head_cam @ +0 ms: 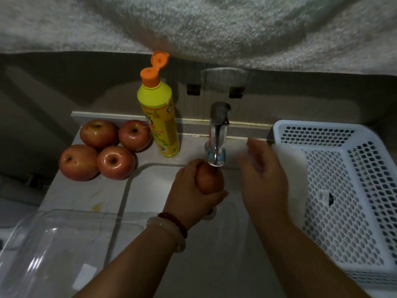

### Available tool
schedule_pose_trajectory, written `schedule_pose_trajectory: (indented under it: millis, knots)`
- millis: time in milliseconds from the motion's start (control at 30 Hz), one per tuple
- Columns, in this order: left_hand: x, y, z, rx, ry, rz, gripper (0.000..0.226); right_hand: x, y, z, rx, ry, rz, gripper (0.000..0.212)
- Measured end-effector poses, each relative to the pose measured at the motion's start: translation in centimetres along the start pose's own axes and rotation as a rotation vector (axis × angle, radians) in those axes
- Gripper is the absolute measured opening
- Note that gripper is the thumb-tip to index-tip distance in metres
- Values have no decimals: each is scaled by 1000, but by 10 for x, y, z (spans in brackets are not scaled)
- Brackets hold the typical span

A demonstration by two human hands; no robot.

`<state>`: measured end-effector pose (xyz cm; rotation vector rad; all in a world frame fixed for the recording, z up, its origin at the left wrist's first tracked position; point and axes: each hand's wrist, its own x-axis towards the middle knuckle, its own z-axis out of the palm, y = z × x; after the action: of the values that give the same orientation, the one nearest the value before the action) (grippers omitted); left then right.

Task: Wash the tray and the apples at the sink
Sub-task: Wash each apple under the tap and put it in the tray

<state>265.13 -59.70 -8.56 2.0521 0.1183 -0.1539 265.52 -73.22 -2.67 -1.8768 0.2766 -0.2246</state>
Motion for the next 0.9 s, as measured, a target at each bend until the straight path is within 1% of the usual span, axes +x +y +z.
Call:
schedule_pose_trajectory:
  millis: [33, 100, 133, 200, 233, 267, 333, 367, 400, 467, 533, 667, 767, 833, 900]
  knots:
    - [-1, 0, -2, -1, 0, 0, 78, -7, 9, 3, 95, -2, 147, 24]
    - [-2, 2, -5, -31, -18, 14, 70, -18, 30, 12, 306, -68, 447, 17]
    - [-2, 4, -6, -54, -33, 20, 66, -21, 38, 19, 434, -119, 604, 19]
    - [-4, 7, -5, -104, -64, 9, 57, -23, 46, 31, 663, -222, 867, 32]
    - [-5, 8, -2, -125, -72, -6, 50, -22, 47, 34, 758, -266, 950, 38]
    - [-7, 7, 1, -139, -71, -16, 42, -21, 47, 37, 815, -307, 985, 39]
    - [-8, 6, 6, -122, -6, -11, 24, -17, 45, 40, 828, -378, 963, 34]
    - [-7, 4, 9, -101, 50, -2, 17, -15, 44, 42, 809, -405, 916, 31]
    - [-6, 4, 11, -82, 98, 6, 14, -15, 46, 46, 774, -416, 850, 29]
    - [-4, 6, 14, -77, 162, 3, 18, -18, 49, 56, 715, -359, 706, 25]
    - [-3, 9, 16, -128, 165, -51, 16, -22, 52, 63, 695, -273, 607, 24]
    - [-4, 9, 17, -282, 137, -172, 13, -24, 58, 62, 599, -156, 562, 26]
    - [-5, 9, 20, -357, 145, -213, 14, -18, 60, 59, 569, -79, 644, 26]
    - [-5, 7, 22, -381, 121, -215, 11, -15, 56, 57, 590, -113, 673, 25]
    - [-5, 8, 24, -400, 87, -208, 12, -15, 57, 56, 553, -186, 571, 22]
